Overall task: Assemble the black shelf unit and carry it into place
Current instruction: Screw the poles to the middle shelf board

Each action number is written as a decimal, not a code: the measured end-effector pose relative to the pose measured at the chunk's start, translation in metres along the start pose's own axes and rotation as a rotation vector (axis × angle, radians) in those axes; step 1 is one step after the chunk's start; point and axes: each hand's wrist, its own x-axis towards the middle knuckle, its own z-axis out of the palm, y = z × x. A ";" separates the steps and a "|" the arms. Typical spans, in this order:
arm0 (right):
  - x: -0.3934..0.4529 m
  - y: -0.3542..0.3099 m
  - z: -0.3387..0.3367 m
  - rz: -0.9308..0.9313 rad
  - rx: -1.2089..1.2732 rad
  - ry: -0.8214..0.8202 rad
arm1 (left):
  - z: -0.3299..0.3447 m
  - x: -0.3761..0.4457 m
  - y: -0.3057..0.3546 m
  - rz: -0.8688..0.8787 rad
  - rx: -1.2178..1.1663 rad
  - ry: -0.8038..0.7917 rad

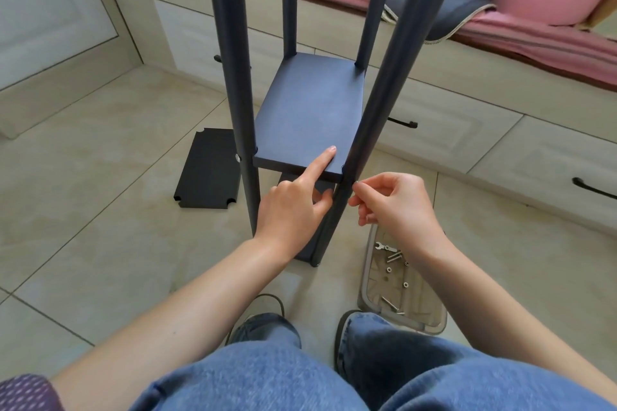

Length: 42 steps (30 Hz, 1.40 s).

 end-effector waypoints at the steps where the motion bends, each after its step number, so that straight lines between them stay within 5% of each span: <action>1: 0.000 0.000 -0.001 0.021 0.067 -0.004 | 0.000 0.000 0.000 0.006 0.001 0.007; 15: -0.004 0.013 -0.006 0.048 0.443 -0.134 | -0.001 -0.003 -0.003 0.029 -0.014 0.002; 25: -0.005 0.021 -0.011 -0.109 0.283 -0.081 | -0.010 -0.019 -0.002 -0.270 -0.766 0.385; 29: -0.006 0.023 -0.010 -0.143 0.305 -0.047 | -0.003 -0.016 0.002 -0.522 -0.839 0.109; 33: -0.006 0.024 -0.006 -0.218 0.276 -0.023 | 0.005 -0.012 0.009 -0.495 -1.085 -0.157; 38: -0.006 0.027 -0.003 -0.333 0.098 0.036 | 0.008 -0.006 0.015 -0.538 -1.192 -0.221; 42: -0.003 0.027 -0.002 -0.281 0.216 0.017 | 0.008 -0.004 0.017 -0.540 -1.173 -0.237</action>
